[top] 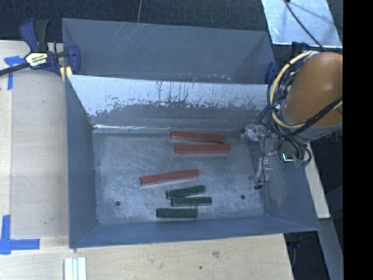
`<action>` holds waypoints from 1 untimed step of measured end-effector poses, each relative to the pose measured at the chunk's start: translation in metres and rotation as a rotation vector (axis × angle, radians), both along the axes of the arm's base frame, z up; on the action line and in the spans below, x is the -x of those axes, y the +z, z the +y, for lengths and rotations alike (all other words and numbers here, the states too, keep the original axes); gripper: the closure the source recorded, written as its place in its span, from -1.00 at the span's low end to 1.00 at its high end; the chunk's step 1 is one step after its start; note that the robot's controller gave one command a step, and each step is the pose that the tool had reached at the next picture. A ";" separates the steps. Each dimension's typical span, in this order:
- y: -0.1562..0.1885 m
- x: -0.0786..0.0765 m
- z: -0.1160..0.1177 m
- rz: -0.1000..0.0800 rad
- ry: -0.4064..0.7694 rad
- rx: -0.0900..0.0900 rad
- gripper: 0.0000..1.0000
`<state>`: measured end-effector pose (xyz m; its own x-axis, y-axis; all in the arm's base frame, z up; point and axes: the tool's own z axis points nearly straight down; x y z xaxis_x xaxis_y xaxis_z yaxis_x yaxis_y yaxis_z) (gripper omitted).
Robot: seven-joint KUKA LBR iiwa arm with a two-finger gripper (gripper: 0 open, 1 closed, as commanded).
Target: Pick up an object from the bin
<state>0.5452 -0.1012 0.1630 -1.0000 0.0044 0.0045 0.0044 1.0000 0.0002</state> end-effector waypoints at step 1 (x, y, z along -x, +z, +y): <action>0.004 -0.002 0.000 -0.008 0.003 0.001 -1.00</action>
Offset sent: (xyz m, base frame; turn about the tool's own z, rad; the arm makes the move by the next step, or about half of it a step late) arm 0.0827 0.0407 -0.0437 -0.0818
